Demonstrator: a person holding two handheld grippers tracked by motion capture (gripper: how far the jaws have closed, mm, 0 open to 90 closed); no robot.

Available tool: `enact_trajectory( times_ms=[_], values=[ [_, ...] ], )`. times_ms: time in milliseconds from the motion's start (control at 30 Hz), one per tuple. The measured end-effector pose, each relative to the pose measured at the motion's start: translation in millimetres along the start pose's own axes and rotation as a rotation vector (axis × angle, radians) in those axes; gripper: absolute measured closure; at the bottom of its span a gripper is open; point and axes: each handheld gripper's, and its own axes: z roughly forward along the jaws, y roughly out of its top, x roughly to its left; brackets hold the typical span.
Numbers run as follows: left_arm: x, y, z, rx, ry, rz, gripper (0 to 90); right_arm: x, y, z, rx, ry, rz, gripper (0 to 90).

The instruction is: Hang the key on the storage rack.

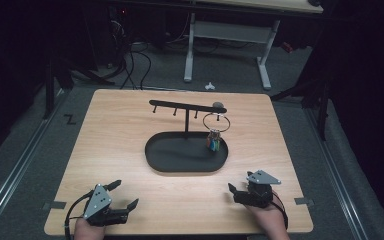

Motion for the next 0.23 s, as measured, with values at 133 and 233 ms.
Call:
enact_trajectory(
  times_ms=[133,233],
  values=[
    [0.8,-0.2,-2.4,-0.013,0.004,-0.006,15.0,0.2,-1.3,3.0,0.010,0.007,0.002,15.1],
    [1.7,-0.3,-2.7,-0.012,0.006,-0.011,15.0,1.3,-1.0,3.5,0.011,0.013,0.002,15.0]
  ],
)
